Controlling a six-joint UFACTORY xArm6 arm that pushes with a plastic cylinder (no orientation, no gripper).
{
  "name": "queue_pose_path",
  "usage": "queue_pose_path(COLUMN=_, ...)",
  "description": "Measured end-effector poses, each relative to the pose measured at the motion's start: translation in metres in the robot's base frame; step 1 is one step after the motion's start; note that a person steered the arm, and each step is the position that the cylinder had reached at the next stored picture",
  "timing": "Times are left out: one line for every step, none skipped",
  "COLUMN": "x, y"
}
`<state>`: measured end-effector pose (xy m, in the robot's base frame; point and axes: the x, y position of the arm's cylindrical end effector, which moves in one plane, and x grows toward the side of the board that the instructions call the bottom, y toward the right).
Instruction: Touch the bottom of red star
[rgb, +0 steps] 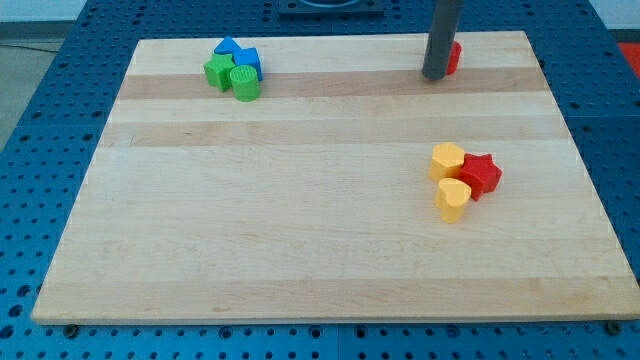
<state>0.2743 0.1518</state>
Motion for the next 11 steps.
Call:
queue_pose_path(x=-0.003, y=0.010)
queue_pose_path(x=-0.002, y=0.010)
queue_pose_path(x=-0.002, y=0.011)
queue_pose_path(x=0.029, y=0.023)
queue_pose_path(x=0.060, y=0.081)
queue_pose_path(x=0.088, y=0.154)
queue_pose_path(x=0.146, y=0.158)
queue_pose_path(x=0.214, y=0.138)
queue_pose_path(x=0.240, y=0.074)
queue_pose_path(x=0.238, y=0.017)
queue_pose_path(x=0.222, y=0.005)
